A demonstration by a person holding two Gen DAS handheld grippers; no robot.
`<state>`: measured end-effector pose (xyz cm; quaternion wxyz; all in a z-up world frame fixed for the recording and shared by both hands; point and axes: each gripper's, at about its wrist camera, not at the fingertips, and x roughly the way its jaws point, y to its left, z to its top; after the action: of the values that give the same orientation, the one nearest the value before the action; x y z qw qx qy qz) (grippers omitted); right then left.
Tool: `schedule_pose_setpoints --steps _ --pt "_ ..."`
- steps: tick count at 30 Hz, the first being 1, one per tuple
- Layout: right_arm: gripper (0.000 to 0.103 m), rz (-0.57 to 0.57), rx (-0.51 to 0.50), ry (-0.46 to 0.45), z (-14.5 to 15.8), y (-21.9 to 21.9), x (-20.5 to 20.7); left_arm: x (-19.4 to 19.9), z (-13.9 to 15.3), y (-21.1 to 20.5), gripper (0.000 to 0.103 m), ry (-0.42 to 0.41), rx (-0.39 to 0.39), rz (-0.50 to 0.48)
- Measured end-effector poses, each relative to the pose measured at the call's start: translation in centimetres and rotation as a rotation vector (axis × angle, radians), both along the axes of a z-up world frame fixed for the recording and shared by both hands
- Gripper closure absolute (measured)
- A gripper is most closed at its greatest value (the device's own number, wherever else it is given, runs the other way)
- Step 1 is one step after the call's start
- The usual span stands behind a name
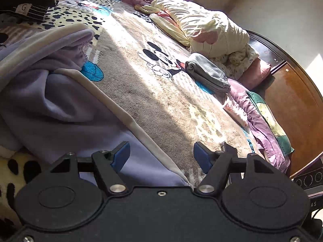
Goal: Fold clothes
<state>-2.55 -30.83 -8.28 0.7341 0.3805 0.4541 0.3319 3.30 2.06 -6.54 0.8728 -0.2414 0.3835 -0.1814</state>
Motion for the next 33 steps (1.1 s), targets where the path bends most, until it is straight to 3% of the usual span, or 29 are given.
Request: schedule_pose_setpoints --steps 5,9,12,19,22,25,28,33 --pt "0.071 -0.029 -0.023 -0.026 0.9 2.7 3.2 -0.8 1.2 6.4 0.035 -0.033 -0.063 0.262" --pt "0.071 -0.023 -0.078 -0.057 1.7 6.6 7.3 -1.4 2.3 10.8 0.035 -0.091 -0.053 0.459" --pt "0.071 -0.032 -0.116 -0.078 2.4 10.1 11.3 -1.3 2.1 13.1 0.035 -0.112 -0.033 0.554" --pt "0.070 -0.067 -0.187 -0.093 3.3 18.0 20.4 -0.8 -1.2 16.7 0.035 -0.102 -0.059 0.639" --pt "0.069 -0.090 -0.202 -0.043 2.2 20.7 24.2 -0.6 -3.1 18.0 0.035 -0.079 -0.112 0.660" --pt "0.060 -0.112 -0.158 0.038 0.3 22.6 27.2 -0.5 -3.7 18.8 0.035 -0.083 -0.163 0.661" --pt "0.052 -0.142 -0.139 0.087 -0.9 23.9 28.9 -0.3 -4.1 19.1 0.035 -0.084 -0.193 0.654" --pt "0.053 -0.176 -0.147 0.113 -2.1 25.6 30.7 -0.2 -5.0 18.9 0.035 -0.055 -0.248 0.621"
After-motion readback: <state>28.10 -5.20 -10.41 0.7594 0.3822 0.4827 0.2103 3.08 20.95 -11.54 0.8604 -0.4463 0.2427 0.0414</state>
